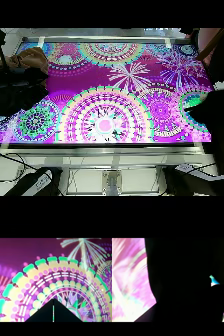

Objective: Fold the clothes and pants, and hang the long-sleeved shirts on hangers.

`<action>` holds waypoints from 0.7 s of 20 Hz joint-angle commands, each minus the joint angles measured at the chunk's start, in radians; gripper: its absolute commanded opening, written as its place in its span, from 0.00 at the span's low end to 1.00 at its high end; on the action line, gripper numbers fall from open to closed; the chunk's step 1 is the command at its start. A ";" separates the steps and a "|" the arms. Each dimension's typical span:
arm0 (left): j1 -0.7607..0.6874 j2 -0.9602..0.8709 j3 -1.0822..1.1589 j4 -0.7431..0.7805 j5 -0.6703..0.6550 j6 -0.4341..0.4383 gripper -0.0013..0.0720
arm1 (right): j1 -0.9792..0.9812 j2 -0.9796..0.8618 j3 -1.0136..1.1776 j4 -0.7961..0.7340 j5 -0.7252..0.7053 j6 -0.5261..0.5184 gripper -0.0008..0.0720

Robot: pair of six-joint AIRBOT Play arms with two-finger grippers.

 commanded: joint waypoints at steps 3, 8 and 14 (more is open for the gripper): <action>0.000 0.000 0.000 0.000 0.000 -0.005 0.03 | -0.391 0.028 -0.219 -0.200 -0.063 -0.008 0.06; 0.000 0.000 0.000 0.000 0.000 -0.005 0.03 | -0.452 0.028 -0.480 -0.397 -0.362 -0.001 0.24; 0.000 0.000 0.000 0.000 0.000 -0.005 0.03 | -0.482 0.039 -0.365 -0.367 -0.319 0.172 0.50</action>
